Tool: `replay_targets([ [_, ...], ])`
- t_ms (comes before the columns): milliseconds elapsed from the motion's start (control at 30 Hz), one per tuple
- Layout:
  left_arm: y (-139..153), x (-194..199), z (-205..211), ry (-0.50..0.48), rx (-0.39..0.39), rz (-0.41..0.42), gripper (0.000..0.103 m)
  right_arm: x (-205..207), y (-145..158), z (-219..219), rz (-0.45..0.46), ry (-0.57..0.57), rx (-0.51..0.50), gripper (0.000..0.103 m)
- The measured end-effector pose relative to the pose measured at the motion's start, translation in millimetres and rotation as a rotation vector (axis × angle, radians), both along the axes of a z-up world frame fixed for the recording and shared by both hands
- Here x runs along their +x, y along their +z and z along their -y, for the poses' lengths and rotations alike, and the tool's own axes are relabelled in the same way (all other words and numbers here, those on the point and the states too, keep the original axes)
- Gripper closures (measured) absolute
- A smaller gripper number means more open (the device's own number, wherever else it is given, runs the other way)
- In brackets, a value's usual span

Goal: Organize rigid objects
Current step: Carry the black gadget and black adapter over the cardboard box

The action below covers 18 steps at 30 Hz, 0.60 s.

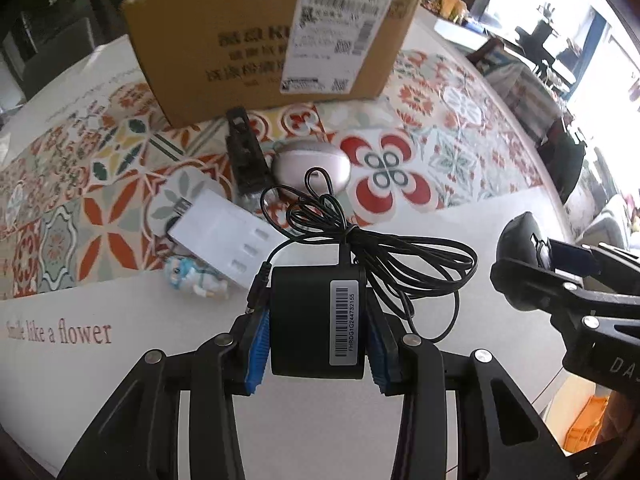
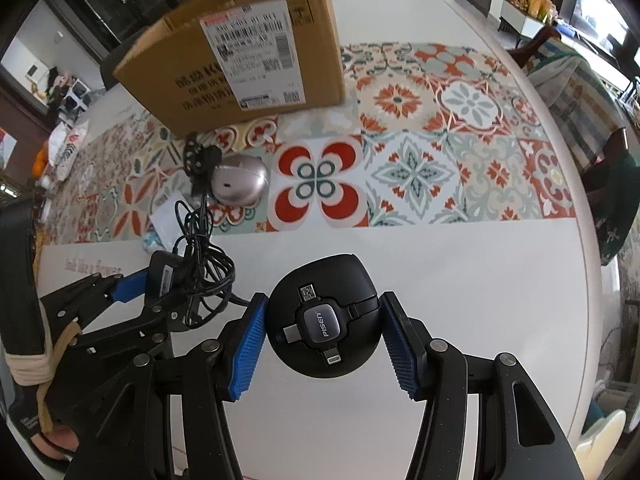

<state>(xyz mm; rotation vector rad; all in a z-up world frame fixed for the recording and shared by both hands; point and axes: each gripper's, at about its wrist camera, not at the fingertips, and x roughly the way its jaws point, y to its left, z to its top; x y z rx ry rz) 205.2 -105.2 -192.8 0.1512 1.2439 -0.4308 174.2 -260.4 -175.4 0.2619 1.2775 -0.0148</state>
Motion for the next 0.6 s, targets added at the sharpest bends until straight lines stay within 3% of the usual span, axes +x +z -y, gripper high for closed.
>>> replay_targets([
  [600,86,13,-8,0.082,-0.051,0.204,0.062,11,70,-11,0.199,0.062,-0.006,0.047],
])
